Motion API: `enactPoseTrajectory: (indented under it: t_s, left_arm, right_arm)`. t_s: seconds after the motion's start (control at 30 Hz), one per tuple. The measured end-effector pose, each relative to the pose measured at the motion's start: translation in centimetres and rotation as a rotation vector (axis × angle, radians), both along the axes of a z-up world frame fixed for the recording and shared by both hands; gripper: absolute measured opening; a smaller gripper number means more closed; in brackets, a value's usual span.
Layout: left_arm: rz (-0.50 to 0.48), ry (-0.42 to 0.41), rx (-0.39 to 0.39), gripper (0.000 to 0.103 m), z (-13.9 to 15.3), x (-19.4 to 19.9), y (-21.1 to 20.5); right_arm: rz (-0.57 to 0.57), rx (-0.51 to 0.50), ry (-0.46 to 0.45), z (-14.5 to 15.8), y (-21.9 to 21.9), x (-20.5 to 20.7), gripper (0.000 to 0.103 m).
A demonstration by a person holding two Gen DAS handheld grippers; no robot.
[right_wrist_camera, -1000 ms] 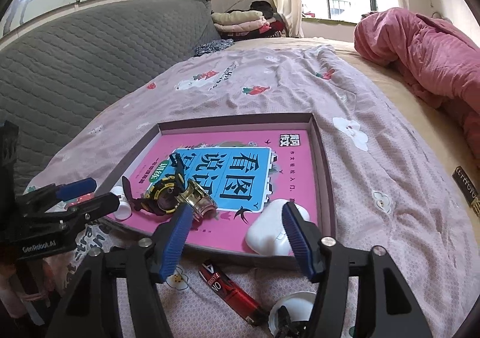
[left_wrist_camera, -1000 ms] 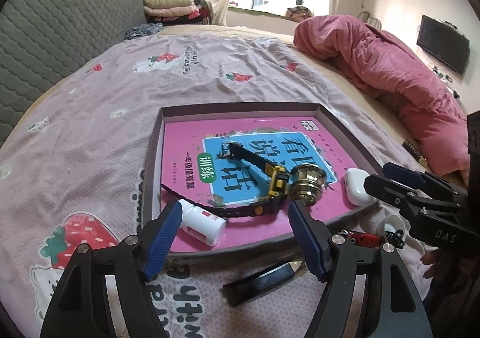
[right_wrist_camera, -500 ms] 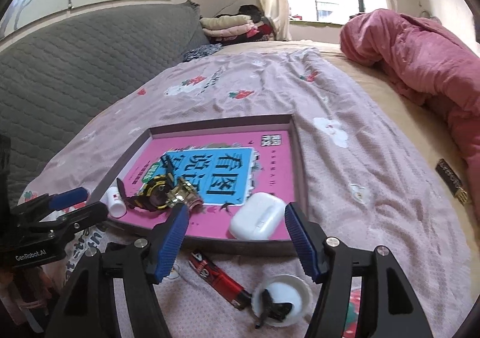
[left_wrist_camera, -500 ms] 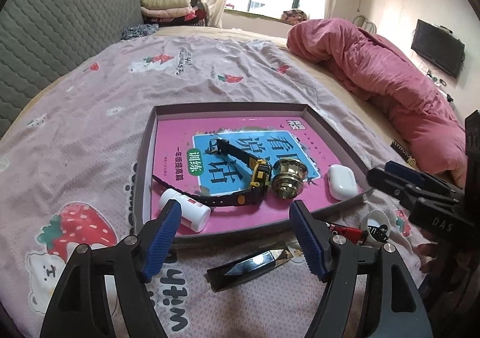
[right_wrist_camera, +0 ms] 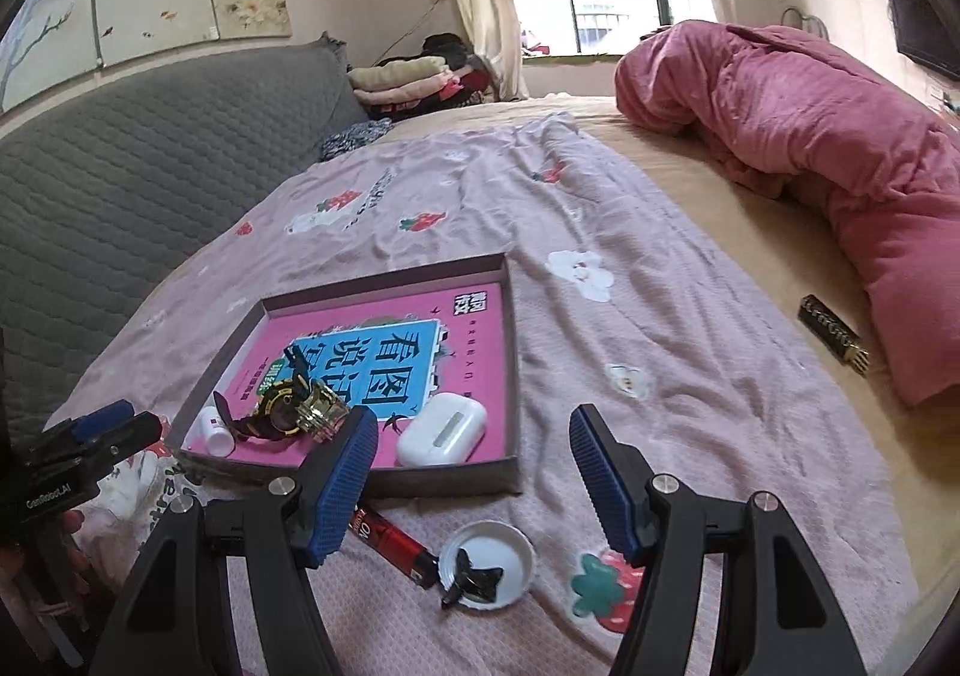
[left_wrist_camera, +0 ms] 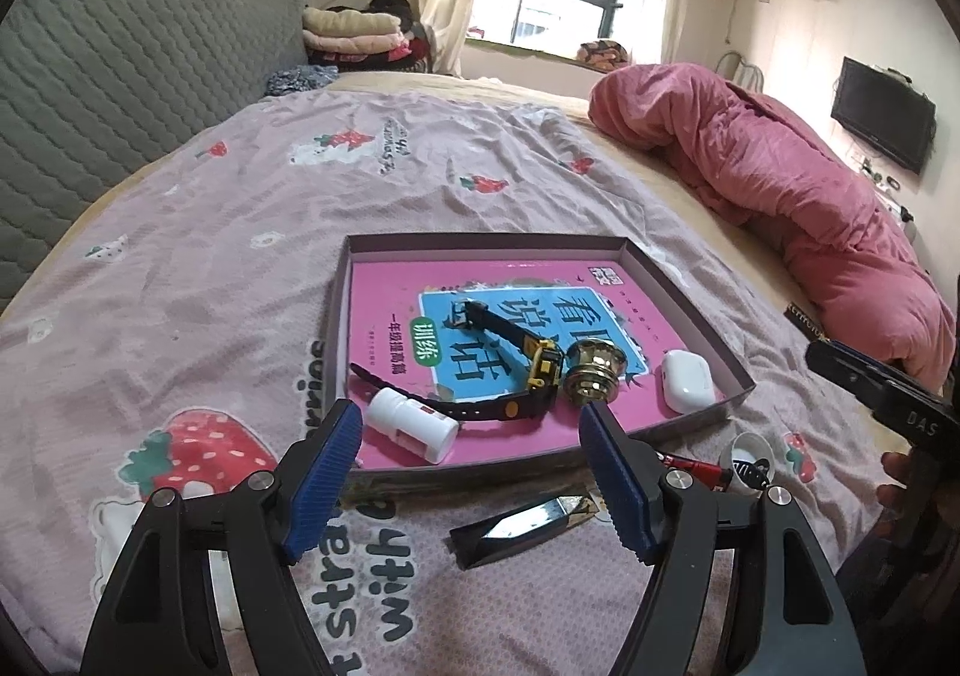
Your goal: Organize rigid objects
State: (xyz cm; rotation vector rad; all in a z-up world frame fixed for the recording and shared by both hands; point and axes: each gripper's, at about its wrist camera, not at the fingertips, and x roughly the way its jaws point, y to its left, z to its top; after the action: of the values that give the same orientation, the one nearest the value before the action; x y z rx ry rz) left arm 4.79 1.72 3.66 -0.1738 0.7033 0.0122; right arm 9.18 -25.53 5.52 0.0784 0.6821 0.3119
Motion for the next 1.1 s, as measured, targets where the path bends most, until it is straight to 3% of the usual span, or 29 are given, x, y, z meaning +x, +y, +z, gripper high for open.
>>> enactPoseTrajectory:
  t_s: [0.3,0.7,1.1]
  left_arm:
    - [-0.027,0.004,0.031,0.076,0.3,-1.2,-1.1]
    - [-0.064,0.037,0.026,0.076,0.0,-2.2,-2.3]
    - [-0.097,0.096,0.047,0.076,-1.5,-2.0,-3.5]
  right_arm:
    - [-0.021,-0.031,-0.009,0.7,-1.0,-1.5,0.066]
    - [-0.045,-0.059,0.08,-0.8,-1.0,-2.4,0.066]
    - [0.056,-0.095,0.173,-2.9,1.4,-3.2,0.065]
